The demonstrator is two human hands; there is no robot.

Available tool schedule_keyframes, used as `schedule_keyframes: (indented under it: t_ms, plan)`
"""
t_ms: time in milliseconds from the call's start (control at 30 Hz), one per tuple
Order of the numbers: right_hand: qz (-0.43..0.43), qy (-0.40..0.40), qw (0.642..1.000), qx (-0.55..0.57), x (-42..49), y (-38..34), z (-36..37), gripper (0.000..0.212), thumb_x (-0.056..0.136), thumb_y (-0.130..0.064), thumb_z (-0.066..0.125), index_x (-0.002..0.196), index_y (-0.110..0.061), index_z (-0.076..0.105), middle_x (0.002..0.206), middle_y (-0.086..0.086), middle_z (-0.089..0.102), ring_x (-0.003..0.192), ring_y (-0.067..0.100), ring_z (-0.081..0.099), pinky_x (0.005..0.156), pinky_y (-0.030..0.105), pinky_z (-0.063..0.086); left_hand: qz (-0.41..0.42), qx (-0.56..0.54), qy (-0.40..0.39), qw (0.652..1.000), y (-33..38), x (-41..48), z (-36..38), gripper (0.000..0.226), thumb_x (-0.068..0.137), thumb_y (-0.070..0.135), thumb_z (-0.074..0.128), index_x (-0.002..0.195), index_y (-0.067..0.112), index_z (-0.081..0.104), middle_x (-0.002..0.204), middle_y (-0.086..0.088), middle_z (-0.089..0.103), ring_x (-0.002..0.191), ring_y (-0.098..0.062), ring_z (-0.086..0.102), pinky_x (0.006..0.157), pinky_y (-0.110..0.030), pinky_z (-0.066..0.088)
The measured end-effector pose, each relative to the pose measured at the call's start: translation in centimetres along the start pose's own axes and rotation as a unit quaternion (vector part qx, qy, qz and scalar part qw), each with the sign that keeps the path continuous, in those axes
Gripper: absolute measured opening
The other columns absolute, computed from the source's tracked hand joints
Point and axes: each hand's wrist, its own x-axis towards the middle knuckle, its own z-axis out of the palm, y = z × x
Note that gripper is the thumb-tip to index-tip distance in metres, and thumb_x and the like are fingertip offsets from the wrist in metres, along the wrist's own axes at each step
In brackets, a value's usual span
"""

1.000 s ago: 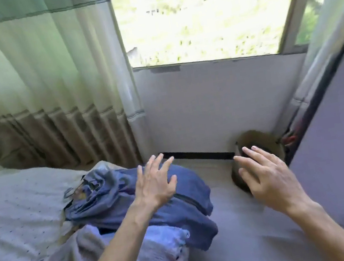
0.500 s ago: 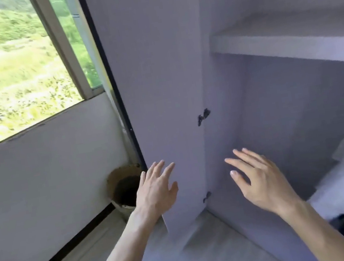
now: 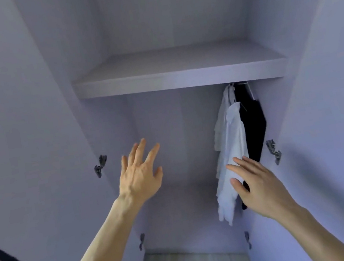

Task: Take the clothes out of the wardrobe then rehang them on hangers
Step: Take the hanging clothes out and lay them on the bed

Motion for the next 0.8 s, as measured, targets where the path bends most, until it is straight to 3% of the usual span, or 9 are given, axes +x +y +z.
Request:
schedule_keyframes:
  t_ms: [200, 367, 533, 667, 733, 800]
  plan:
    - [0.063, -0.004, 0.998, -0.003, 4.4, 3.5, -0.7, 0.047, 0.103, -0.041, 0.041, 0.150, -0.035, 0.036, 0.161, -0.013, 0.027, 0.150, 0.008, 0.015, 0.115, 0.027, 0.026, 0.071, 0.030, 0.090, 0.993, 3.0, 8.2, -1.5, 0.073, 0.097, 0.040, 0.053, 0.158, 0.039, 0.013, 0.168, -0.002, -0.006, 0.154, -0.026, -0.002, 0.121, -0.056, 0.004]
    - [0.141, 0.001, 0.988, 0.058, 11.6, 6.8, -0.8, 0.054, 0.102, -0.041, 0.044, 0.152, -0.025, 0.032, 0.158, -0.005, 0.033, 0.141, 0.023, 0.033, 0.106, 0.037, 0.037, 0.082, 0.046, 0.163, 0.982, 4.8, 15.6, -2.7, 0.077, 0.096, 0.045, 0.052, 0.159, 0.037, 0.009, 0.167, -0.004, -0.003, 0.154, -0.031, 0.003, 0.119, -0.060, 0.009]
    - [0.196, 0.010, 0.973, 0.123, 19.8, 10.5, 0.0, 0.054, 0.100, -0.042, 0.047, 0.145, -0.014, 0.038, 0.141, 0.012, 0.050, 0.124, 0.034, 0.050, 0.097, 0.041, 0.044, 0.069, 0.075, 0.168, 0.981, 5.8, 21.9, -2.0, 0.074, 0.099, 0.053, 0.037, 0.158, 0.038, -0.005, 0.168, -0.002, -0.007, 0.154, -0.029, 0.002, 0.121, -0.059, 0.007]
    - [0.242, -0.026, 0.957, 0.159, 25.0, 13.5, 1.7, 0.065, 0.100, -0.048, 0.044, 0.152, -0.012, 0.029, 0.144, 0.014, 0.047, 0.127, 0.034, 0.050, 0.095, 0.040, 0.044, 0.029, 0.059, 0.143, 0.988, 4.9, 24.3, 0.8, 0.066, 0.101, 0.058, 0.018, 0.153, 0.044, -0.019, 0.165, 0.006, -0.020, 0.153, -0.021, -0.015, 0.122, -0.057, -0.001]
    - [0.256, -0.039, 0.952, 0.160, 27.2, 14.9, 2.9, 0.065, 0.102, -0.046, 0.043, 0.152, -0.008, 0.028, 0.142, 0.015, 0.050, 0.127, 0.035, 0.051, 0.098, 0.041, 0.045, 0.030, 0.054, 0.164, 0.984, 4.3, 25.0, 2.1, 0.064, 0.101, 0.059, 0.015, 0.154, 0.043, -0.017, 0.165, 0.008, -0.022, 0.152, -0.018, -0.019, 0.121, -0.057, -0.004]
    - [0.253, -0.037, 0.951, 0.175, 28.7, 15.9, 4.2, 0.050, 0.103, -0.038, 0.044, 0.142, -0.007, 0.041, 0.128, 0.015, 0.061, 0.115, 0.034, 0.059, 0.093, 0.040, 0.050, 0.037, 0.051, 0.184, 0.981, 3.8, 25.4, 2.8, 0.065, 0.101, 0.060, 0.017, 0.156, 0.042, -0.011, 0.166, 0.008, -0.018, 0.153, -0.018, -0.017, 0.120, -0.057, -0.003]
